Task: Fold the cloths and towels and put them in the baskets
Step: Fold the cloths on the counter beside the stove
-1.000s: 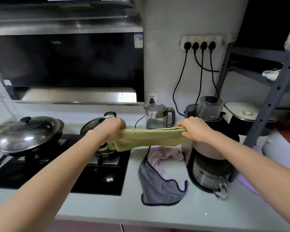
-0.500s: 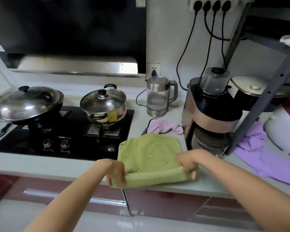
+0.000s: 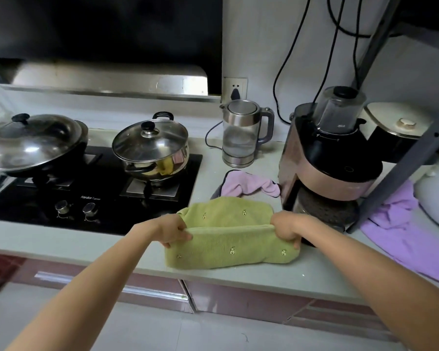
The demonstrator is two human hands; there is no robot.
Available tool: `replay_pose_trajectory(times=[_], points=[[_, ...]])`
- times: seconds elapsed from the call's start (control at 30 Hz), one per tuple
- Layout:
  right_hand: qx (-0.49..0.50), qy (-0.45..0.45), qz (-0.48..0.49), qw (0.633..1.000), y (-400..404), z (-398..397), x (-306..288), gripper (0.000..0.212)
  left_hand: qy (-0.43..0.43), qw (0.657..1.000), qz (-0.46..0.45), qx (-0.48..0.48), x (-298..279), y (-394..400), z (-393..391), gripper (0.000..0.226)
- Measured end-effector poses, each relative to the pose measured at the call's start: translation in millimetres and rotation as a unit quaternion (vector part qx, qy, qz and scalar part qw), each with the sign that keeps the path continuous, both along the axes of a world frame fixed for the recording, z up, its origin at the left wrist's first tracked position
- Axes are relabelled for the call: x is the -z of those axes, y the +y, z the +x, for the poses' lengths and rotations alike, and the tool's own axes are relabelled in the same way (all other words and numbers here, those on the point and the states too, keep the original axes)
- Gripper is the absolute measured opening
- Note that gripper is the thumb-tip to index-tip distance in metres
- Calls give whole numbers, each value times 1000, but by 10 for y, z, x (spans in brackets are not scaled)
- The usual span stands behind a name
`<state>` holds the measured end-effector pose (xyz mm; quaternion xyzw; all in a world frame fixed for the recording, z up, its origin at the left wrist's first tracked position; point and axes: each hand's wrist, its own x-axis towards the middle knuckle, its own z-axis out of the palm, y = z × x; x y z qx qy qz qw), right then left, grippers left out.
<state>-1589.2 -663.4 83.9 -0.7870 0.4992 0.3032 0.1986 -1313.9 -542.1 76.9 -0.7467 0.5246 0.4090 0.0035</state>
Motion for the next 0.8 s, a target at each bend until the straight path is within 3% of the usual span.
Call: replay_pose_trajectory(times=[0.13,0.2,0.33,0.47,0.5,0.57,0.67,0.8], points=[[-61,-51,-142,987,-210,88,88,31,-90,995,-52,5,45,-175,34,31],[-59,-67,-185,979,-329,148,152,30,-154,984,-92,-3,72,-273,65,31],[-37,-75,-245,966,-493,324,297,29,-199,966,-160,-23,210,-454,163,28],[-67,30,-107,992,-557,590,430,32,-214,952,-187,114,441,-442,201,16],[-73,17,-91,993,-569,698,434,30,-201,948,-186,161,492,-402,207,18],[-83,-104,-93,987,-595,972,455,25,-159,944,-170,235,606,-299,216,24],[-111,-283,-61,951,-578,1441,524,21,-96,950,-139,263,786,-234,241,19],[-303,-249,-43,919,-526,1989,671,41,-67,952,-155,254,914,-193,292,27]])
